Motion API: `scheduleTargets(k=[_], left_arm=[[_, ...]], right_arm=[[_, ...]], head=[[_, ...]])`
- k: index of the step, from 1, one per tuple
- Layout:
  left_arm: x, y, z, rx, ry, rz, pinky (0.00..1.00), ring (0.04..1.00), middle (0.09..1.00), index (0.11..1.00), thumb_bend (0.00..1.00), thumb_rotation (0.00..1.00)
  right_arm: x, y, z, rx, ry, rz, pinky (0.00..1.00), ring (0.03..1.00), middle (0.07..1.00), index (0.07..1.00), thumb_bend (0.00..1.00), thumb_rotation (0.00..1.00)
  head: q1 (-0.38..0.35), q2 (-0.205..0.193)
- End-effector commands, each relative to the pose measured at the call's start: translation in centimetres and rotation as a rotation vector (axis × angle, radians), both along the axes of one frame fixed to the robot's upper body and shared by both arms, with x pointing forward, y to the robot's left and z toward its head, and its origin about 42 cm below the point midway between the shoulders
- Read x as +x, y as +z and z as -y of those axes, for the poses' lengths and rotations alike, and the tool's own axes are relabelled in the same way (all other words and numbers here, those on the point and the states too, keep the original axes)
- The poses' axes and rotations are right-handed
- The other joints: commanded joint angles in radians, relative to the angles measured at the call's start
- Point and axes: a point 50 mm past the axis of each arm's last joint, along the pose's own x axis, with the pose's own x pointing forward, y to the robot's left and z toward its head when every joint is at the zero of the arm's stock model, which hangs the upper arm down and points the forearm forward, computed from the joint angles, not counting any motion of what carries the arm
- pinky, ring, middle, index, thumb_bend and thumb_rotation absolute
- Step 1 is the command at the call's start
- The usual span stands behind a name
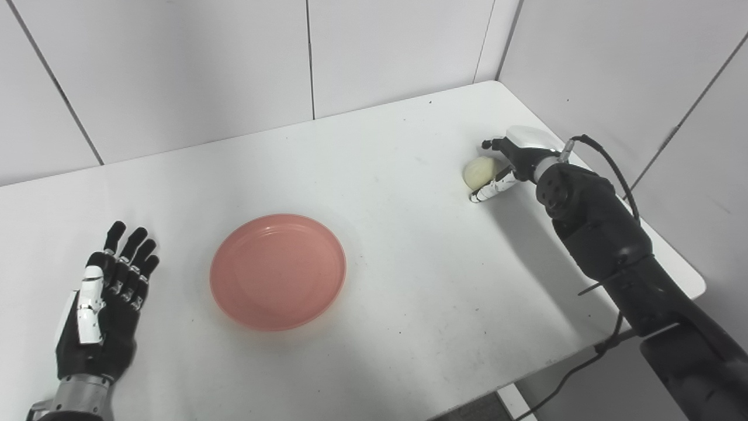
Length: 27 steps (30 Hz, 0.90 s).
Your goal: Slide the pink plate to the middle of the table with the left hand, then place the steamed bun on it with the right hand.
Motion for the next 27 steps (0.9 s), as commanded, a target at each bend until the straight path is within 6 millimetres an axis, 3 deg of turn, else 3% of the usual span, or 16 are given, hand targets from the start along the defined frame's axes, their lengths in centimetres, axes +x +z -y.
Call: scheduleTargets(k=[1, 2, 5, 7, 19, 27], left_arm=[[-1.4, -2.7, -0.9, 0.020, 0.009, -0.146, 1.00, 0.977, 0.966, 0.986, 0.40, 1.00], [-1.4, -2.7, -0.9, 0.020, 0.008, -0.145, 1.00, 0.979, 0.969, 0.987, 0.40, 1.00], [-1.4, -2.7, -0.9, 0.017, 0.011, -0.147, 1.00, 0.975, 0.966, 0.984, 0.40, 1.00], [-1.4, -2.6, -0.8, 0.017, 0.011, -0.146, 0.99, 0.972, 0.964, 0.980, 0.40, 1.00], [-1.5, -2.5, -0.4, 0.022, 0.004, -0.141, 0.99, 0.977, 0.969, 0.989, 0.40, 1.00], [-1.7, -2.3, 0.7, 0.024, 0.005, -0.141, 1.00, 0.981, 0.970, 0.988, 0.40, 1.00]], right_arm=[[0.7, 1.5, 1.2, -0.010, 0.014, 0.121, 0.60, 0.655, 0.720, 0.753, 0.75, 0.17], [0.8, 1.2, 1.4, 0.001, 0.028, 0.145, 0.55, 0.603, 0.654, 0.599, 0.61, 0.15], [1.3, 0.5, 1.6, 0.023, 0.079, 0.213, 0.49, 0.533, 0.575, 0.505, 0.52, 0.13], [1.6, 0.2, 1.5, 0.035, 0.099, 0.244, 0.44, 0.487, 0.527, 0.491, 0.51, 0.12], [2.5, 0.3, 0.7, 0.035, 0.117, 0.284, 0.44, 0.493, 0.533, 0.489, 0.51, 0.12], [1.5, 3.1, 0.2, 0.019, 0.158, 0.312, 0.42, 0.486, 0.527, 0.488, 0.50, 0.12]], head=[[0.002, 0.000], [0.002, 0.000], [0.002, -0.001], [0.002, -0.001], [0.024, 0.001], [0.083, 0.005]])
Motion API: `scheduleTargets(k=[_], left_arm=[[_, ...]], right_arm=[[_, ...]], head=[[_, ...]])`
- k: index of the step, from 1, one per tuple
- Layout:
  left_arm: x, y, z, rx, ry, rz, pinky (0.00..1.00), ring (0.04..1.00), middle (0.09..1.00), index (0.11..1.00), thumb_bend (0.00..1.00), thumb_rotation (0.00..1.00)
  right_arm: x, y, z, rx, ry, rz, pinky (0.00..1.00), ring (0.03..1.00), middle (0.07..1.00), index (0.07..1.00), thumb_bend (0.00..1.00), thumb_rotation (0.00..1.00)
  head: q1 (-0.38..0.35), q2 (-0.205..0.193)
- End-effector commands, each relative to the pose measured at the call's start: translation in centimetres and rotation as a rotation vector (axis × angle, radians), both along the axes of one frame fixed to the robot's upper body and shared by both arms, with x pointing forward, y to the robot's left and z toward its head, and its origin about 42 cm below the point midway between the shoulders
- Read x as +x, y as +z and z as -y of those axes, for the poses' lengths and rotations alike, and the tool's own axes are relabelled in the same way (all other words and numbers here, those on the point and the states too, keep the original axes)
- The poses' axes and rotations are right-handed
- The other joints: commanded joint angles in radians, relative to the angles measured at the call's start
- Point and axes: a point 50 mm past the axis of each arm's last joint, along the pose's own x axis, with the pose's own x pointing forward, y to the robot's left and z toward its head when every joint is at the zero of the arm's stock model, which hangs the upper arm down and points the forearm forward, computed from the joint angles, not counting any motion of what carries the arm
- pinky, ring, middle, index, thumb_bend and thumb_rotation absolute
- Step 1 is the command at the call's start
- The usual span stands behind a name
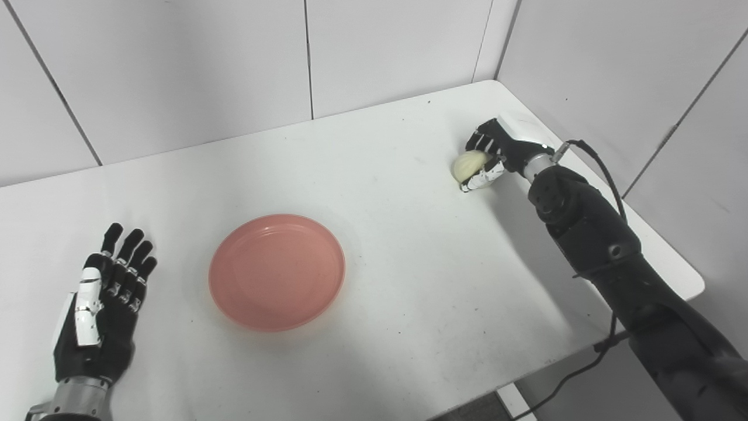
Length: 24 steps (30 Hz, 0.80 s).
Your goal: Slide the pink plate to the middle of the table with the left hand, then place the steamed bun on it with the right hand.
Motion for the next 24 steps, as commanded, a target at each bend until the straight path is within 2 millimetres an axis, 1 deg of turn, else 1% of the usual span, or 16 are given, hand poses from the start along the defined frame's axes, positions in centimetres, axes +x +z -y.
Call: scheduleTargets(k=[1, 4, 5, 6, 7, 8, 9, 10, 11, 12, 13, 14, 15, 16, 21, 24], left_arm=[[-1.4, -2.6, 0.5, 0.020, 0.006, -0.133, 1.00, 0.982, 0.972, 0.987, 0.40, 1.00], [-1.6, -2.6, 1.4, 0.023, 0.009, -0.134, 1.00, 0.982, 0.972, 0.984, 0.39, 1.00], [-1.6, -2.6, 1.8, 0.025, 0.009, -0.134, 1.00, 0.980, 0.970, 0.981, 0.39, 1.00], [-1.7, -2.7, 2.2, 0.028, 0.009, -0.135, 1.00, 0.978, 0.969, 0.977, 0.39, 1.00], [-1.7, -2.7, 2.5, 0.032, 0.009, -0.135, 1.00, 0.976, 0.967, 0.972, 0.38, 1.00], [-1.8, -2.7, 3.0, 0.035, 0.007, -0.135, 0.99, 0.975, 0.966, 0.971, 0.38, 1.00], [-1.8, -2.7, 3.3, 0.037, 0.007, -0.136, 0.99, 0.976, 0.968, 0.973, 0.38, 1.00], [-1.9, -2.7, 3.7, 0.038, 0.006, -0.137, 0.99, 0.976, 0.968, 0.974, 0.38, 1.00], [-1.9, -2.7, 4.0, 0.039, 0.006, -0.137, 0.99, 0.978, 0.969, 0.976, 0.38, 1.00], [-1.9, -2.9, 4.4, 0.041, 0.006, -0.142, 0.99, 0.979, 0.971, 0.979, 0.38, 1.00], [-1.9, -3.0, 4.7, 0.043, 0.006, -0.146, 1.00, 0.980, 0.972, 0.983, 0.38, 1.00], [-1.9, -3.1, 5.1, 0.043, 0.006, -0.150, 1.00, 0.980, 0.973, 0.985, 0.38, 1.00], [-1.8, -3.1, 5.6, 0.044, 0.005, -0.153, 1.00, 0.982, 0.974, 0.989, 0.38, 1.00], [-1.8, -3.2, 5.9, 0.043, 0.004, -0.154, 1.00, 0.984, 0.976, 0.992, 0.38, 1.00], [-1.5, -3.6, 7.3, 0.041, 0.012, -0.167, 0.99, 0.975, 0.968, 0.984, 0.36, 1.00], [-1.4, -3.7, 7.8, 0.040, 0.013, -0.170, 0.99, 0.977, 0.969, 0.987, 0.36, 1.00]], right_arm=[[0.0, 4.5, 0.6, -0.053, -0.001, 0.086, 0.43, 0.486, 0.526, 0.488, 0.50, 0.12], [-0.4, 6.4, -0.3, -0.074, 0.014, 0.095, 0.43, 0.486, 0.526, 0.489, 0.50, 0.12], [-0.5, 7.2, -0.9, -0.076, 0.026, 0.104, 0.42, 0.484, 0.525, 0.489, 0.50, 0.12], [-0.6, 7.9, -1.2, -0.076, 0.038, 0.111, 0.43, 0.485, 0.527, 0.489, 0.50, 0.12], [-0.5, 8.4, -1.6, -0.077, 0.051, 0.115, 0.42, 0.485, 0.527, 0.489, 0.50, 0.12], [-0.5, 8.9, -1.9, -0.080, 0.064, 0.119, 0.42, 0.485, 0.528, 0.489, 0.50, 0.12], [-0.4, 9.4, -2.3, -0.086, 0.075, 0.121, 0.42, 0.483, 0.529, 0.489, 0.50, 0.12], [-0.3, 9.9, -2.6, -0.092, 0.090, 0.122, 0.42, 0.485, 0.533, 0.489, 0.50, 0.12], [-0.2, 10.2, -2.8, -0.096, 0.100, 0.122, 0.42, 0.487, 0.536, 0.489, 0.50, 0.12], [0.0, 10.8, -3.6, -0.108, 0.123, 0.131, 0.42, 0.490, 0.537, 0.489, 0.50, 0.12], [0.0, 11.3, -4.2, -0.116, 0.139, 0.138, 0.42, 0.493, 0.538, 0.489, 0.50, 0.12], [0.1, 11.9, -5.0, -0.122, 0.168, 0.156, 0.42, 0.494, 0.538, 0.489, 0.50, 0.12], [0.2, 12.3, -5.7, -0.122, 0.198, 0.174, 0.39, 0.468, 0.521, 0.489, 0.50, 0.12], [0.3, 12.7, -6.5, -0.123, 0.218, 0.183, 0.36, 0.436, 0.502, 0.488, 0.50, 0.12], [0.9, 13.8, -10.1, -0.116, 0.318, 0.184, 0.36, 0.445, 0.513, 0.489, 0.50, 0.12], [1.5, 13.8, -11.7, -0.083, 0.388, 0.185, 0.38, 0.450, 0.515, 0.489, 0.50, 0.12]], head=[[0.009, -0.001], [0.069, -0.002], [0.075, -0.002], [0.111, -0.002], [0.111, -0.002], [0.147, -0.001], [0.147, -0.001], [0.183, 0.002], [0.183, 0.002], [0.224, 0.007], [0.224, 0.007], [0.264, 0.012], [0.280, 0.014], [0.296, 0.016], [0.374, 0.029], [0.394, 0.034]])
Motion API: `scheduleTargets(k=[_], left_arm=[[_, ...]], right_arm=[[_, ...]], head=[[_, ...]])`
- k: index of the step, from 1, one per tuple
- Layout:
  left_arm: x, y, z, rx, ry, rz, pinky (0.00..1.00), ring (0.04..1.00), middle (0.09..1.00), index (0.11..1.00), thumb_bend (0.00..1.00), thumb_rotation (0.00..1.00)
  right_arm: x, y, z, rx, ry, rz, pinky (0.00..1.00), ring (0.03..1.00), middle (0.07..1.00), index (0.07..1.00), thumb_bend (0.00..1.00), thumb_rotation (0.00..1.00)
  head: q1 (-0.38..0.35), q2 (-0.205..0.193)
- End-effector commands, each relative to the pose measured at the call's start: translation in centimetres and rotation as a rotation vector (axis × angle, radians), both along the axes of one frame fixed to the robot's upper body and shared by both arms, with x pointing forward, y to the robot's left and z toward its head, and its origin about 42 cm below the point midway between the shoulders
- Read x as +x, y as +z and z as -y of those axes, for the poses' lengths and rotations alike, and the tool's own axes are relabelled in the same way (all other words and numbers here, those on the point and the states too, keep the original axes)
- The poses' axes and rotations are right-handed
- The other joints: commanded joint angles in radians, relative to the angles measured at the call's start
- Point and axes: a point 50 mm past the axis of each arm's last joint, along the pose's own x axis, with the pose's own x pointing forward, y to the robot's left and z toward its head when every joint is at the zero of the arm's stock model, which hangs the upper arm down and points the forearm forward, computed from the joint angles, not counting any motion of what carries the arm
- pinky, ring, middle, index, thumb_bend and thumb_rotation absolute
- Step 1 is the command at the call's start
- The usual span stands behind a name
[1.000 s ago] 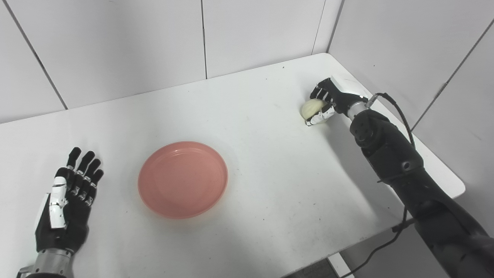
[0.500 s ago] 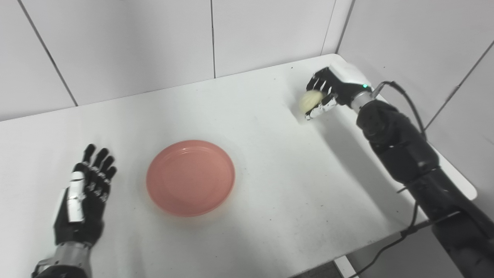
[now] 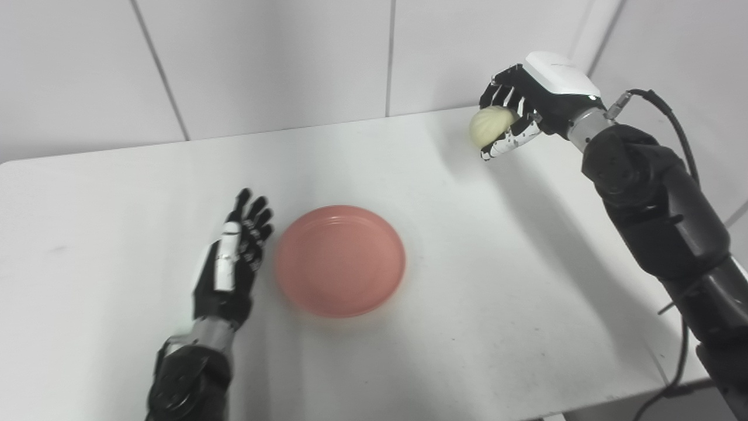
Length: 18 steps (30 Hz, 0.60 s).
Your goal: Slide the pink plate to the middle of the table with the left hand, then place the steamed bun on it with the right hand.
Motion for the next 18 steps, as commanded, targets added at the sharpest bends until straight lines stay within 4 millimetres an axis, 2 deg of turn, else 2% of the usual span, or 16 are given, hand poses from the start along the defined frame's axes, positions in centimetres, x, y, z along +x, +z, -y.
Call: scheduleTargets(k=[1, 5, 9, 18], left_arm=[[-1.3, -3.5, 0.0, 0.040, 0.015, -0.162, 0.99, 0.977, 0.969, 0.987, 0.36, 1.00], [-1.2, -3.5, 0.5, 0.042, 0.010, -0.166, 1.00, 0.985, 0.974, 0.993, 0.36, 1.00], [-1.0, -3.1, 1.0, 0.041, 0.011, -0.172, 1.00, 0.989, 0.979, 1.000, 0.36, 1.00], [-0.9, -3.0, 1.1, 0.056, 0.013, -0.159, 0.99, 0.976, 0.972, 0.992, 0.36, 1.00]], right_arm=[[0.5, 2.2, -1.3, -0.007, 0.077, 0.066, 0.38, 0.450, 0.515, 0.489, 0.50, 0.12], [1.2, 1.8, -4.1, -0.004, 0.156, 0.045, 0.42, 0.466, 0.517, 0.488, 0.50, 0.12], [1.4, 1.4, -6.8, -0.001, 0.231, 0.029, 0.39, 0.441, 0.499, 0.487, 0.50, 0.12], [0.3, 0.8, -12.8, 0.005, 0.400, -0.006, 0.38, 0.439, 0.495, 0.486, 0.50, 0.12]], head=[[0.017, 0.004], [0.043, 0.016], [0.058, 0.023], [0.060, 0.036]])
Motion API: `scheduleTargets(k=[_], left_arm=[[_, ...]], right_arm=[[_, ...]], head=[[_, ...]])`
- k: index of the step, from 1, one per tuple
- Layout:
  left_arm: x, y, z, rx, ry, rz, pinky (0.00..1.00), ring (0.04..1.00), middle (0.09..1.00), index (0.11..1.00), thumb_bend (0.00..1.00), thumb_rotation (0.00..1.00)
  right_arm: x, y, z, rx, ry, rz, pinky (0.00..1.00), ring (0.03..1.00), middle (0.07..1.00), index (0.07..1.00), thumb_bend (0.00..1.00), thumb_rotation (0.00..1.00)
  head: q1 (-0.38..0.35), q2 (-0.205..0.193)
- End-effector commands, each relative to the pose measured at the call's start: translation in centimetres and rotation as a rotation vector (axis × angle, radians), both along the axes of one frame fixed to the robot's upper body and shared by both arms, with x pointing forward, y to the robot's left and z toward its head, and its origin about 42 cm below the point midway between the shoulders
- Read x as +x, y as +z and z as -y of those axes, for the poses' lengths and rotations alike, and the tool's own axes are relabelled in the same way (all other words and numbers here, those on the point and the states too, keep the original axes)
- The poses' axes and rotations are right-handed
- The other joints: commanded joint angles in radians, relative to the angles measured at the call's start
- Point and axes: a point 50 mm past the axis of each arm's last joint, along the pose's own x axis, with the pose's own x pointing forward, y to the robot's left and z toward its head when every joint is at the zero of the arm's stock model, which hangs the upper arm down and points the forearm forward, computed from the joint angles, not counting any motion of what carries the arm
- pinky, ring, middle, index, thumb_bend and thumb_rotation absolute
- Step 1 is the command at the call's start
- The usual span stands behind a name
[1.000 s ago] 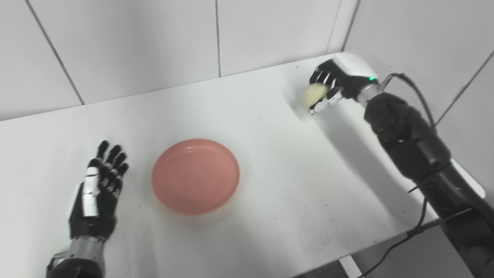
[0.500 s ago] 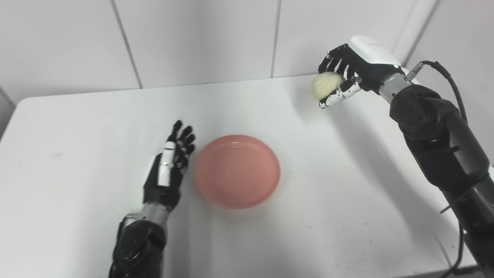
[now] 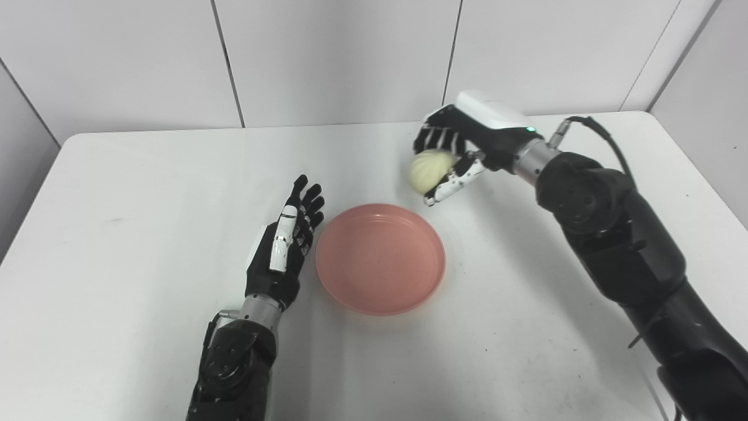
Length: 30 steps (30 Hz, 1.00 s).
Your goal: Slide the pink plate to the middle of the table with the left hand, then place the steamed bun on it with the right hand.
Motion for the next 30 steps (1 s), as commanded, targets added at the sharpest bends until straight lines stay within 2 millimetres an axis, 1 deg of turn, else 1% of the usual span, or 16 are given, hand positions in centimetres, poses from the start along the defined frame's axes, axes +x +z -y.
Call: scheduleTargets(k=[1, 5, 10, 12, 18, 25, 29, 30], left_arm=[[-1.3, -3.2, 0.1, 0.044, 0.008, -0.158, 0.98, 0.974, 0.970, 0.990, 0.36, 1.00], [-1.4, -3.0, 0.1, 0.044, 0.005, -0.157, 0.98, 0.975, 0.969, 0.987, 0.36, 1.00], [-1.4, -2.7, 0.2, 0.042, 0.007, -0.161, 0.98, 0.979, 0.971, 0.987, 0.36, 1.00], [-1.3, -2.7, 0.3, 0.044, 0.009, -0.162, 0.98, 0.981, 0.974, 0.987, 0.36, 1.00], [-1.4, -2.6, 0.5, 0.056, 0.010, -0.157, 0.97, 0.978, 0.972, 0.981, 0.38, 1.00], [-1.4, -2.4, 0.6, 0.060, 0.006, -0.149, 0.98, 0.981, 0.975, 0.984, 0.38, 1.00], [-1.4, -2.3, 0.6, 0.062, 0.000, -0.149, 0.99, 0.984, 0.978, 0.987, 0.38, 1.00], [-1.4, -2.3, 0.6, 0.059, 0.001, -0.150, 0.98, 0.977, 0.972, 0.984, 0.38, 1.00]], right_arm=[[-0.3, 3.0, -1.5, 0.002, 0.057, 0.102, 0.38, 0.444, 0.499, 0.486, 0.50, 0.12], [-1.0, 2.7, -3.1, 0.003, 0.077, 0.081, 0.39, 0.459, 0.516, 0.487, 0.50, 0.12], [-1.3, 1.8, -4.2, -0.036, 0.090, 0.065, 0.38, 0.458, 0.530, 0.489, 0.51, 0.12], [-1.3, 1.3, -4.6, -0.056, 0.104, 0.048, 0.37, 0.451, 0.523, 0.489, 0.51, 0.12], [-1.4, -0.2, -5.2, -0.072, 0.158, 0.017, 0.36, 0.433, 0.500, 0.488, 0.51, 0.12], [-1.4, -2.1, -6.2, -0.161, 0.161, -0.006, 0.32, 0.386, 0.469, 0.489, 0.51, 0.12], [-1.1, -3.0, -6.4, -0.192, 0.151, -0.026, 0.34, 0.414, 0.490, 0.489, 0.51, 0.12], [-1.1, -3.2, -6.5, -0.198, 0.151, -0.028, 0.33, 0.411, 0.456, 0.516, 0.52, 0.05]], head=[[0.001, 0.003], [-0.005, 0.011], [-0.005, 0.019], [0.002, 0.026], [0.005, 0.033], [0.011, 0.040], [0.014, 0.043], [0.014, 0.043]])
